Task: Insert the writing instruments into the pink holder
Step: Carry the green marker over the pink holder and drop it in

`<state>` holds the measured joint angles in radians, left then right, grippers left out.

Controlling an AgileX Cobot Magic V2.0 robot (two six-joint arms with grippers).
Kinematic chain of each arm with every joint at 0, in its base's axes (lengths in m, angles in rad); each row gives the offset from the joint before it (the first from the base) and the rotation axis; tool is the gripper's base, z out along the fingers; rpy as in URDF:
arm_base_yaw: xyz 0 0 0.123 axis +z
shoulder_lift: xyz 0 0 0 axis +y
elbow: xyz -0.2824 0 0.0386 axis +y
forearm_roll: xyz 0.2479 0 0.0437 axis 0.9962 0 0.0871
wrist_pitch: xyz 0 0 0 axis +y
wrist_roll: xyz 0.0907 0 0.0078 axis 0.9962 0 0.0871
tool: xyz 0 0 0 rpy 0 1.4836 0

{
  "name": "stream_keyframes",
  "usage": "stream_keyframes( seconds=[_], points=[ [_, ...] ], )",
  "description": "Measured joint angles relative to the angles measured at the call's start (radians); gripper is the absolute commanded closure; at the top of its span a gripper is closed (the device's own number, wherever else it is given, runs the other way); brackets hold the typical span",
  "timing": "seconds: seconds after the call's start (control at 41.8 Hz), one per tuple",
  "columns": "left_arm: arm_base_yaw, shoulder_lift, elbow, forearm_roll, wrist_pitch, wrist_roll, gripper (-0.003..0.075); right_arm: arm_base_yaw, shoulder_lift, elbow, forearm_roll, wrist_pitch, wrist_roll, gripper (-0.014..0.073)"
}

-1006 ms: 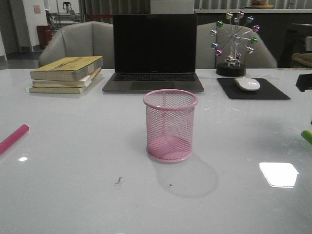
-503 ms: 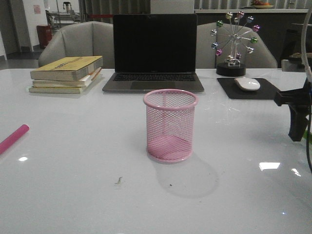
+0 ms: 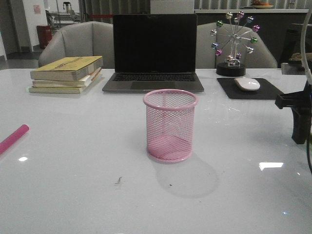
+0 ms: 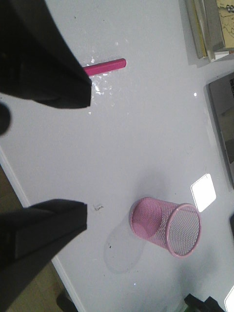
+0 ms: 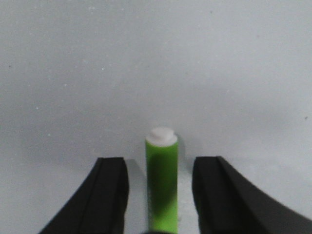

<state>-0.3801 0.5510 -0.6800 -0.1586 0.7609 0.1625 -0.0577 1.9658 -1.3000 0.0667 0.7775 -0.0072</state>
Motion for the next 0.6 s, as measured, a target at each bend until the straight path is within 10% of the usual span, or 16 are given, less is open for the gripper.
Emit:
stream_keyframes(
  seconds=[0.431, 0.599],
  points=[
    [0.000, 0.000, 0.000, 0.000, -0.002, 0.000, 0.0266, 0.006, -0.054, 0.007, 0.000, -0.004, 0.000, 0.0396],
    [0.000, 0.000, 0.000, 0.000, -0.002, 0.000, 0.0266, 0.074, -0.272, 0.139, 0.021, -0.242, 0.000, 0.0396]
  ],
)
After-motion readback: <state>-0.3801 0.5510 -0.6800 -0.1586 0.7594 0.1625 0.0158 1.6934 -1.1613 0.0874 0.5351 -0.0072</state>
